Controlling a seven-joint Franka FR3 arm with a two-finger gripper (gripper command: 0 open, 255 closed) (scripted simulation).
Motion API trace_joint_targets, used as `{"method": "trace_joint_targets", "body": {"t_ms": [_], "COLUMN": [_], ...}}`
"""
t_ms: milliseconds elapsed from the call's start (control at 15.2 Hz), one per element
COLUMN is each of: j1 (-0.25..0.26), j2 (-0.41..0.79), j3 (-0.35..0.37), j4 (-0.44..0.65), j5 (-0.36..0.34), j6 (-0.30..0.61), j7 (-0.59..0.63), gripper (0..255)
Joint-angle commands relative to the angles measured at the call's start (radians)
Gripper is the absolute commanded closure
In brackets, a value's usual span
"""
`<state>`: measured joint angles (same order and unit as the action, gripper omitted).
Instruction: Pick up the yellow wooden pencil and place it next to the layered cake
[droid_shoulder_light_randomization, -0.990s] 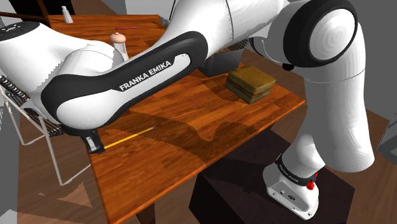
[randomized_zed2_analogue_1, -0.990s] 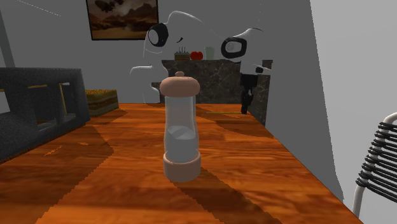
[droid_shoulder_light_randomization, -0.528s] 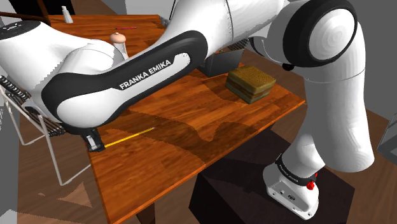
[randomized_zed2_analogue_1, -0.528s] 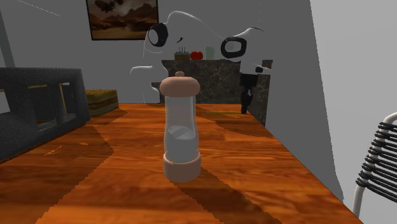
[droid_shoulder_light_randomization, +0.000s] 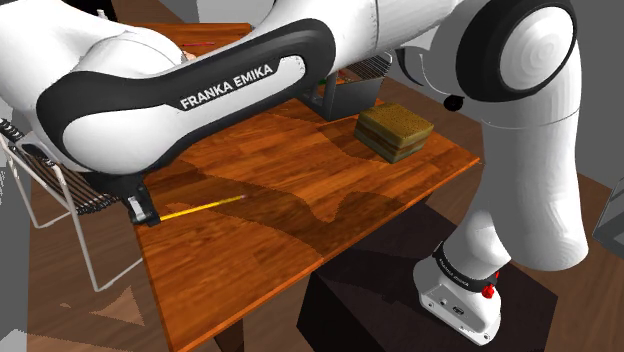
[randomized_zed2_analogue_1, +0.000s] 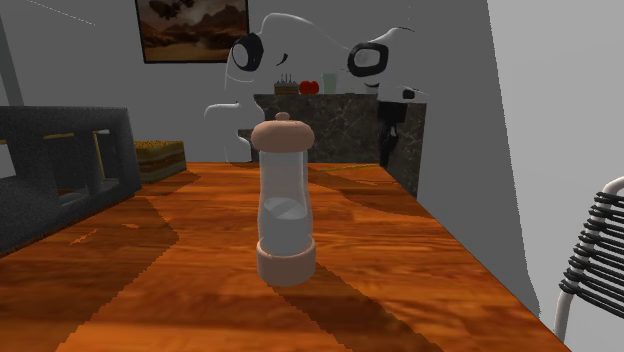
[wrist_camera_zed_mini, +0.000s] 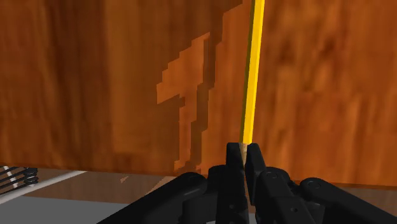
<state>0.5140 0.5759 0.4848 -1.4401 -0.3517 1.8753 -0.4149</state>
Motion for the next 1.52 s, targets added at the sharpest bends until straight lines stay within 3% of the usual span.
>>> {"method": "trace_joint_targets", "body": {"t_ms": [0, 1452], "j1": [-0.001, 0.038], "j2": [-0.010, -0.028], "j3": [0.003, 0.015], "j4": [0.012, 0.288], "j5": [0.006, 0.025], "j6": [-0.022, -0.304], "j7": [-0.006, -0.050], "gripper": [255, 255]}}
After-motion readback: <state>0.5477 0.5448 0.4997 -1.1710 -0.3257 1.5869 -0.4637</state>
